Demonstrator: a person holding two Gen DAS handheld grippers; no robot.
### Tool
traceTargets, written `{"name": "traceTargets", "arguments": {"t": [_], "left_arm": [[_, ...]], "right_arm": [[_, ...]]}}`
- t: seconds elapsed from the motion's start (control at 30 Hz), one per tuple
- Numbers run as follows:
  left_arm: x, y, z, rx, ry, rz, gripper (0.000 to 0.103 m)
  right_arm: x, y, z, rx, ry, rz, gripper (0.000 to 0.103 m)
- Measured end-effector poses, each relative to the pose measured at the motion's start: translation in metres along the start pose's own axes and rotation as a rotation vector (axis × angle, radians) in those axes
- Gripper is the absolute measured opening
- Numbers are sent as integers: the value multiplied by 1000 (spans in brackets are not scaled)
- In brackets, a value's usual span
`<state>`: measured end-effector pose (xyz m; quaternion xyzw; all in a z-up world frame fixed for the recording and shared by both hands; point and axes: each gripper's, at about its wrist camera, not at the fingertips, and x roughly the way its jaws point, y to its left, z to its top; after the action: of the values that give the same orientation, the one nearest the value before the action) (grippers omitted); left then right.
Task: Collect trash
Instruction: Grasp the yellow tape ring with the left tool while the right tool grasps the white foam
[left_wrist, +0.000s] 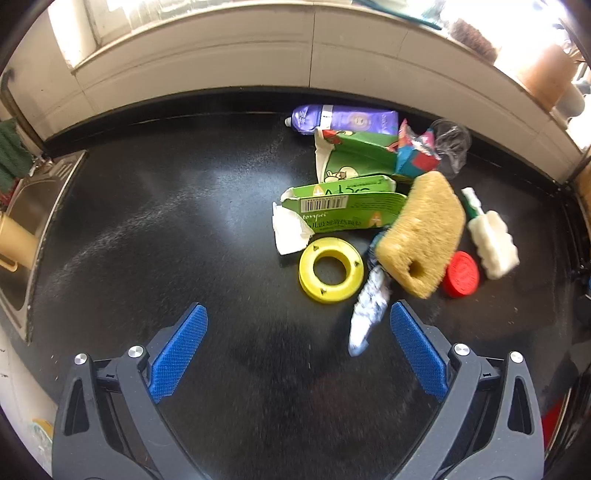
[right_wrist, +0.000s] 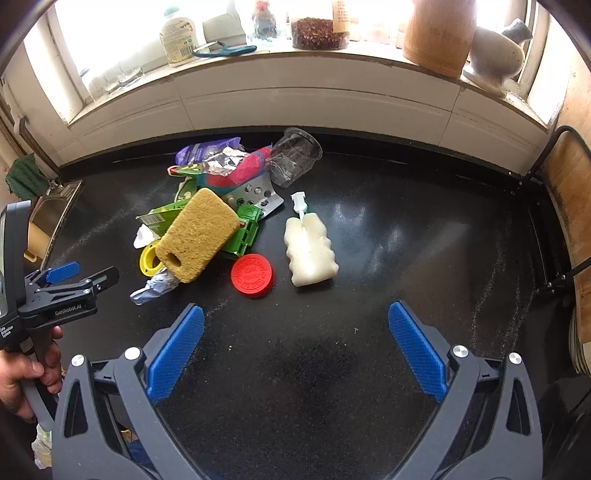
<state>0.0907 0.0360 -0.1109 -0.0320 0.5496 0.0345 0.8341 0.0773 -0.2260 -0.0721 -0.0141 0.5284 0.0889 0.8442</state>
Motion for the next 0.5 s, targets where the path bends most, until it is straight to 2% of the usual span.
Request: {"name": "traceTargets", "arguments": {"t": [0.2,0.3,0.4,0.5], "left_arm": [[51,-2,10,53,11,20,97],[65,-3,10,68,35,-28,97],[79,-5,11,93,51,-31,97],[92,-1,20,60,63,-61,97]], "right_arm": [[55,-8,13,-16,65,9,97],[75,-9,17,-34,88,17,97],[89,-11,23,-45,103,25,97],[107,-11,29,-65,122,15,97]]}}
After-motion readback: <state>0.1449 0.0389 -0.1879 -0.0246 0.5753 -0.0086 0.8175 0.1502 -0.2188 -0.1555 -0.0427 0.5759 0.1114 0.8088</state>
